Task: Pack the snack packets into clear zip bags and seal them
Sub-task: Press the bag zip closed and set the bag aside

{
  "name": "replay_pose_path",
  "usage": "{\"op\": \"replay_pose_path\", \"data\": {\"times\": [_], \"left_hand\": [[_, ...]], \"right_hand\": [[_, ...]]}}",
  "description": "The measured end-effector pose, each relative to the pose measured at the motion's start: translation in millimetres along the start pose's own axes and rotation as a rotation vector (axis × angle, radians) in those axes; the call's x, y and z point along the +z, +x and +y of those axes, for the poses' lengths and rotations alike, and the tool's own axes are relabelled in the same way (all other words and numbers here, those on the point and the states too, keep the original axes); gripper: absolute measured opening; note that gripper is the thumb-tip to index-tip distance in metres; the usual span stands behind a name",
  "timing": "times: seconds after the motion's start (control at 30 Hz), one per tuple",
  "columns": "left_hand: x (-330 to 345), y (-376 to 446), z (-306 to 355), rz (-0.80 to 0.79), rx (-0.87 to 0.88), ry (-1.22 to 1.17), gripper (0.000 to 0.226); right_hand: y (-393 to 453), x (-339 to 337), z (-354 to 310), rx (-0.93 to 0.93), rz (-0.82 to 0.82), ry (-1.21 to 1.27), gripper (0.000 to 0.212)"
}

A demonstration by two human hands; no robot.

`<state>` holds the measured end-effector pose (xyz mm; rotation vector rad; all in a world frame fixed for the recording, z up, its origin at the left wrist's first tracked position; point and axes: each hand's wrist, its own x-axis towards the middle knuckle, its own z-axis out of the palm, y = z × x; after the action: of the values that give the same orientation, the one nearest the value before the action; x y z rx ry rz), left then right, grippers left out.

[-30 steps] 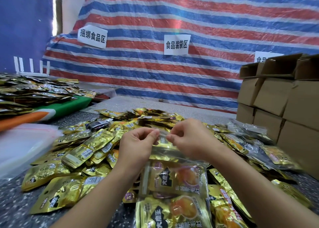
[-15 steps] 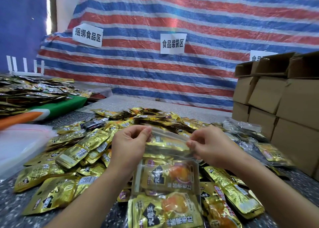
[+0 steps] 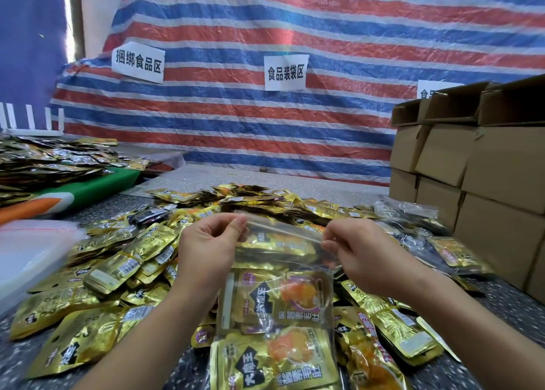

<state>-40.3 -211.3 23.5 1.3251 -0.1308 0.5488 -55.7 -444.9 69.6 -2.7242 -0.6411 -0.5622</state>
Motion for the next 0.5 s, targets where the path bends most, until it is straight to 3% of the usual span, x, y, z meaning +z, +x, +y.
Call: {"op": "replay_pose_path", "data": {"times": [0.33,0.5], "left_hand": [[1,0,-2,-0.059,-0.037,-0.046,0.011],[4,-2,0,-0.093,-0.074,-0.121,0.012]], "right_hand": [[-1,1,15,-0.108,-0.048,0.017,0.017],[-4,5,18,-0.038,0.051,0.242,0.017]]}}
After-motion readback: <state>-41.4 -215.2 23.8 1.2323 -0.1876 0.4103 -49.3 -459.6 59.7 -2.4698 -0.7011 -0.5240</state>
